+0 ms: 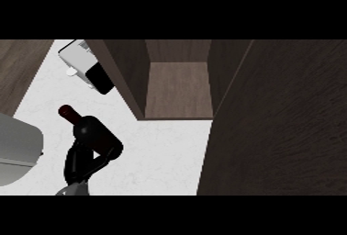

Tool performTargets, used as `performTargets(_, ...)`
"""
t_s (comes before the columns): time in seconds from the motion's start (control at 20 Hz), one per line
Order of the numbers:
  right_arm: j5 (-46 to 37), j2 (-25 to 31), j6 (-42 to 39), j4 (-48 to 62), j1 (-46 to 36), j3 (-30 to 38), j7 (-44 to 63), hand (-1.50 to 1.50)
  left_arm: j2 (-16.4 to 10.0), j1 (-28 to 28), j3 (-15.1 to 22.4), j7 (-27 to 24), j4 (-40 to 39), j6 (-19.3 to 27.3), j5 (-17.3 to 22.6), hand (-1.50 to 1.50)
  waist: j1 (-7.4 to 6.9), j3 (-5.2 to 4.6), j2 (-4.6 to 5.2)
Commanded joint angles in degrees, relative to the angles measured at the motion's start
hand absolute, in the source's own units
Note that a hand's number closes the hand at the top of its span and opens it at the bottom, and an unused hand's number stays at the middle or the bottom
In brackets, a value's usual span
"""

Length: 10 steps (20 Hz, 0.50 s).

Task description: Pick up the wine, place it into the cabinet and close the cabinet

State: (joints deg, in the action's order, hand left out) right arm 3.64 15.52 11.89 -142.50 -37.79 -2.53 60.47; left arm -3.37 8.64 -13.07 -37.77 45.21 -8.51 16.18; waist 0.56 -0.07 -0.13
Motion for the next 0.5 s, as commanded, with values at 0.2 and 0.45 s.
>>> performTargets(0.2, 3.33, -0.3, 0.66, -6.43, 2.5, 0.62, 3.84, -1.5, -1.89, 3.65, 3.6, -6.19, -4.45, -0.04, -6.09, 1.5, 0.23, 0.03, 0.0)
performTargets(0.45, 0.81, 0.29, 2.13, -7.58, -0.12, -1.93, 7.42, -1.5, -0.3, 5.34, 5.59, -11.37, -3.81, 6.48, -10.59, 1.5, 0.28, -0.02, -0.18)
